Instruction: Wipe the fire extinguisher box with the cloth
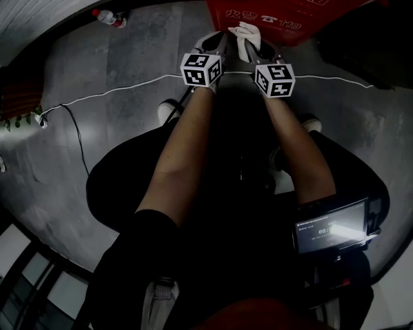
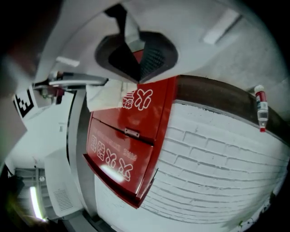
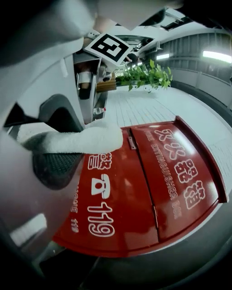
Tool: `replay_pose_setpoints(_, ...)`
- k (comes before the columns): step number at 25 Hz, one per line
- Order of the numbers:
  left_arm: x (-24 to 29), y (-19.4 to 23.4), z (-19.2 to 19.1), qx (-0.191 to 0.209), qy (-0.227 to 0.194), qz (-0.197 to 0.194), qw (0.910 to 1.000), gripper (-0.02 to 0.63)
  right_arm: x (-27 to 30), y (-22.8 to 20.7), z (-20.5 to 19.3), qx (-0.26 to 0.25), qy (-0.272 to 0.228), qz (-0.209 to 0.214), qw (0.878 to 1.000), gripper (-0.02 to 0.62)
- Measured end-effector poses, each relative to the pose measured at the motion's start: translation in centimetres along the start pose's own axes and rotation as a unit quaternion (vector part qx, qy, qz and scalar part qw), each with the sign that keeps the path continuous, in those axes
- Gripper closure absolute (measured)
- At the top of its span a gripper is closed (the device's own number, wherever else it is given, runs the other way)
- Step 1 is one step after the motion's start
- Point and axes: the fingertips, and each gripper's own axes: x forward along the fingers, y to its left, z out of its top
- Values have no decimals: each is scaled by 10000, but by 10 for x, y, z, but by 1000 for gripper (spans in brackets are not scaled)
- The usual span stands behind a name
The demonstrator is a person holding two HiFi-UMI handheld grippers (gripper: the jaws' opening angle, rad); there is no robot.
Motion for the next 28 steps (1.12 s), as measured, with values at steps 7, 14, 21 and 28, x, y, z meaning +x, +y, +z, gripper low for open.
replay_pose_setpoints(7, 7, 23, -33, -80, 270, 33, 9996, 604, 40, 12, -26, 236, 96, 139, 9996, 499)
replay_pose_setpoints(14, 21, 39, -46, -281, 380, 96, 9988, 604, 77, 19, -36, 345, 216, 174, 9990, 497)
replay_pose_setpoints(21, 41, 37, -56, -400, 457, 120, 9981, 604, 88, 0, -53, 482, 424, -157, 9978, 497)
replay_pose_setpoints(28, 62, 21, -59, -458, 508, 7, 9977, 604, 80, -28, -58, 779, 463, -529, 9945, 497)
